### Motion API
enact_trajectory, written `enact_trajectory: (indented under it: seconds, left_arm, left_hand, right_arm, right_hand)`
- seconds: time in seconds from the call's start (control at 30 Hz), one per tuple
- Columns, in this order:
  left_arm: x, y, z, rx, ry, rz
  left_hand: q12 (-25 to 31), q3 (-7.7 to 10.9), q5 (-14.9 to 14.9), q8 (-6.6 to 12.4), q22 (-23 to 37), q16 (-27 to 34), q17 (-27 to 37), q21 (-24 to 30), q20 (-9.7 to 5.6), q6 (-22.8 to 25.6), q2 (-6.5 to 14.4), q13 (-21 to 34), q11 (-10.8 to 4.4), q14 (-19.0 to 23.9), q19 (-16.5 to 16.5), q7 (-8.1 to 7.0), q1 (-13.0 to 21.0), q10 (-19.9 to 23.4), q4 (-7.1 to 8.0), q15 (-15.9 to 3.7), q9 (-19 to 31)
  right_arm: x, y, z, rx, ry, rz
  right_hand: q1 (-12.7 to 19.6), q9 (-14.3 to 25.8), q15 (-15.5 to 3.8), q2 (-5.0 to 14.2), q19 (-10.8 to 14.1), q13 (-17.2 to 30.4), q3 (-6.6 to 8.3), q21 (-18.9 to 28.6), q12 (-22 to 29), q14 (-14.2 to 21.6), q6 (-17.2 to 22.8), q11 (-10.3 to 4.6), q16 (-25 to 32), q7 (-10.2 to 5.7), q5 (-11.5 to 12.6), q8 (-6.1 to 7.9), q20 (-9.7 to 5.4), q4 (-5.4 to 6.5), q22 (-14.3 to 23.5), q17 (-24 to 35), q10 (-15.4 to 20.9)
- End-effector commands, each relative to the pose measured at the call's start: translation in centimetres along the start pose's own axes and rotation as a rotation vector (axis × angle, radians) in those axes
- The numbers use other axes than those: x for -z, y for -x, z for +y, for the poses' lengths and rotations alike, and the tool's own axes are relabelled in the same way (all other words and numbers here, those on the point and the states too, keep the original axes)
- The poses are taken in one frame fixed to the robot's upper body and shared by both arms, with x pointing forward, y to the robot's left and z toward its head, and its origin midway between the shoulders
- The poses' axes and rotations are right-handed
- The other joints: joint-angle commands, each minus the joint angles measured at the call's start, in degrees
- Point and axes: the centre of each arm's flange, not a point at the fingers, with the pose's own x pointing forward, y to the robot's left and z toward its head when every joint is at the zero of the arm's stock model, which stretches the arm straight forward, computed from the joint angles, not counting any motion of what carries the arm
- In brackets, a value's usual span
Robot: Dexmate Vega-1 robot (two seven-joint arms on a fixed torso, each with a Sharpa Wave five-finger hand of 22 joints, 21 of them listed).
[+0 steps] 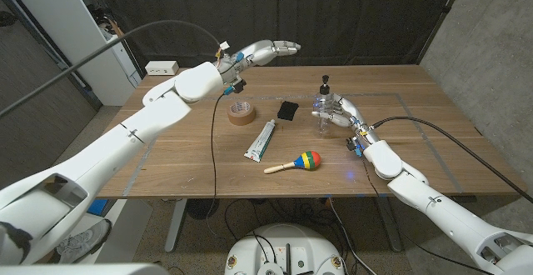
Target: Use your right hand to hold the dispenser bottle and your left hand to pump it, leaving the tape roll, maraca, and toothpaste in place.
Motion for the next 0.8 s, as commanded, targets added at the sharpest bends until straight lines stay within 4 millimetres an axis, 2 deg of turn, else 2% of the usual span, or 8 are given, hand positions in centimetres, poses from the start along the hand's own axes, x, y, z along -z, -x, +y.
enact_trajectory:
  seconds: [0.03, 0.07, 0.27, 0.57, 0.8]
  left_arm:
    - [-0.7, -0.3, 0.0, 0.060, -0.105, -0.022]
    - [-0.7, -0.3, -0.1, 0.062, -0.110, -0.024]
    - [-0.6, -0.6, -0.7, 0.090, -0.125, -0.048]
    - [-0.8, -1.3, -1.0, 0.146, -0.149, -0.078]
    - [-1.1, -2.0, -1.7, 0.183, -0.139, -0.110]
  left_hand:
    - [-0.2, 0.16, 0.5, -0.19, 0.1, -0.1, 0.1, 0.1, -4.55, -0.8, 3.5, 0.1, -0.52, -0.9, -0.1, -0.77, -0.6, -0.7, 0.57, -1.86, 0.0]
    - [-0.1, 0.18, 0.5, -0.26, 0.1, -0.1, 0.1, 0.1, -4.56, -1.2, 3.5, 0.1, -0.74, -1.0, -0.1, -1.37, -0.7, -0.9, 0.68, -1.92, 0.0]
    - [-0.2, 0.20, 0.6, -0.40, 0.1, 0.0, 0.1, 0.3, -5.01, -2.7, 3.5, 0.0, -1.59, -1.7, -0.2, -2.35, -0.9, -1.9, 1.07, -2.24, 0.0]
    - [0.0, 0.05, 0.7, -0.12, 0.1, 0.2, 0.1, 0.3, -5.45, -2.7, 3.4, 0.0, -2.26, -1.9, -0.3, -2.65, -1.2, -1.8, 1.65, -2.83, -0.1]
    - [0.1, 0.00, 0.7, 0.00, 0.1, 0.3, 0.1, 0.4, -5.68, -2.6, 3.4, 0.0, -2.14, -2.0, -0.2, -2.68, -1.3, -1.8, 1.93, -3.15, -0.1]
  right_arm:
    - [0.0, 0.0, -0.1, -0.010, -0.009, -0.010]
    - [-0.1, 0.0, -0.2, -0.011, -0.016, -0.011]
    - [-0.4, -0.2, -0.5, -0.036, -0.012, -0.027]
    - [-1.1, 0.0, -1.1, -0.058, -0.026, -0.046]
    - [-2.0, 0.4, -1.5, -0.081, -0.016, -0.070]
  right_hand:
    - [2.4, 0.1, -8.97, 3.71, -0.3, 0.1, 0.65, -0.2, 0.1, 0.4, 0.9, -2.13, -0.3, -1.06, 0.3, 0.32, 0.10, 0.44, 0.1, 0.3, 2.1]
    - [2.4, 0.1, -8.97, 3.68, -0.3, 0.1, 0.63, -0.2, 0.1, 0.4, 0.9, -2.21, -0.3, -0.99, 0.3, 0.34, 0.11, 0.43, 0.1, 0.3, 2.1]
    - [2.4, 0.0, -8.95, 3.69, -0.2, 0.2, 0.60, -0.2, 0.1, 0.5, 0.9, -2.35, -0.4, -0.96, 0.4, 0.42, -0.01, 0.42, 0.1, 0.4, 2.2]
    - [2.5, -0.1, -9.00, 3.76, -0.1, 0.2, 0.58, -0.2, 0.1, 0.6, 0.9, -2.17, -0.5, -0.89, 0.4, 0.55, -0.18, 0.38, 0.1, 0.6, 2.3]
    - [2.4, -0.3, -8.99, 3.78, -0.1, 0.3, 0.57, -0.3, 0.0, 0.8, 1.0, -2.19, -0.6, -1.00, 0.5, 0.66, -0.34, 0.38, 0.1, 0.7, 2.3]
